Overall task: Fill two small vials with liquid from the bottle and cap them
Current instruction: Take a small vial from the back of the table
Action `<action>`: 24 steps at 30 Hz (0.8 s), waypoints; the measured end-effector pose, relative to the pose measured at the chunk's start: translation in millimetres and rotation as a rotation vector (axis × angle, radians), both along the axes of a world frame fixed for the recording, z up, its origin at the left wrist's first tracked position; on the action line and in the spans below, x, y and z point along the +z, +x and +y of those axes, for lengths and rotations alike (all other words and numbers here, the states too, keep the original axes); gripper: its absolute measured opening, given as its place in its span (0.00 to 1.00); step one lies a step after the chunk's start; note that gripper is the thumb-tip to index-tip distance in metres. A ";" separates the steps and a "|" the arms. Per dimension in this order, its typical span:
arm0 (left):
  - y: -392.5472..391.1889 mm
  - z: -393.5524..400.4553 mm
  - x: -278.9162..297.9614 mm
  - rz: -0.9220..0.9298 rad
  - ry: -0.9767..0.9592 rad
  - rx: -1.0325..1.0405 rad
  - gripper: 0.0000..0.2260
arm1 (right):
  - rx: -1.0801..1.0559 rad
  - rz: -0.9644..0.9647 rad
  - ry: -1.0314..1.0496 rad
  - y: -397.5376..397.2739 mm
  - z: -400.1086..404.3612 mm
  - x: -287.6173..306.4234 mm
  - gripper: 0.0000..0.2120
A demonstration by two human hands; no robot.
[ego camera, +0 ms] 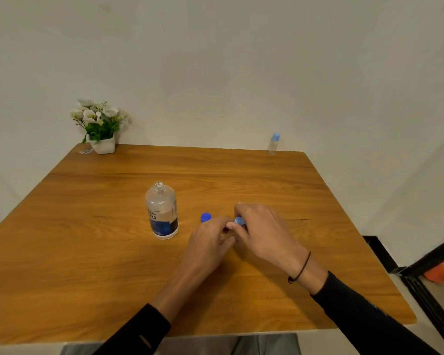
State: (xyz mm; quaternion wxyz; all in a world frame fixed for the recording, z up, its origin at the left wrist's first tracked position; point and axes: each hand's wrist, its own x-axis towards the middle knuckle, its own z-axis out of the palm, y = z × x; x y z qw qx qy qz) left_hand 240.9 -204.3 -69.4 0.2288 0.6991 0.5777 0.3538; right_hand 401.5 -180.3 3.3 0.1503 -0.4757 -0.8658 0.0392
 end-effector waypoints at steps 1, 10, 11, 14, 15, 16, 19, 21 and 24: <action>0.0 0.5 -0.2 -0.010 -0.003 -0.007 0.07 | 0.018 -0.022 -0.008 -1.2 1.9 1.3 0.12; -9.1 9.4 -1.1 -0.113 -0.096 -0.094 0.04 | 0.204 -0.046 -0.060 0.2 1.5 8.4 0.10; -11.3 11.4 -1.0 -0.138 -0.106 -0.116 0.04 | 0.244 -0.068 -0.068 1.3 1.3 11.2 0.08; -16.3 14.3 0.2 -0.159 -0.128 -0.152 0.05 | 0.311 -0.058 -0.153 6.5 0.0 16.1 0.06; -17.0 15.1 -0.1 -0.152 -0.127 -0.157 0.06 | 0.323 -0.028 -0.186 8.1 -1.1 15.9 0.11; -17.5 15.8 -0.8 -0.138 -0.122 -0.158 0.06 | 0.325 0.008 -0.214 9.4 -2.3 15.7 0.18; -18.8 15.5 -2.5 -0.102 -0.087 -0.171 0.07 | 0.215 0.111 -0.224 8.9 -4.0 18.4 0.31; -19.2 15.0 -1.8 -0.086 -0.074 -0.171 0.07 | 0.105 -0.016 -0.121 5.5 -2.6 20.1 0.32; -18.4 15.5 -1.2 -0.107 -0.072 -0.181 0.07 | 0.060 -0.247 0.001 -2.0 -1.4 20.3 0.22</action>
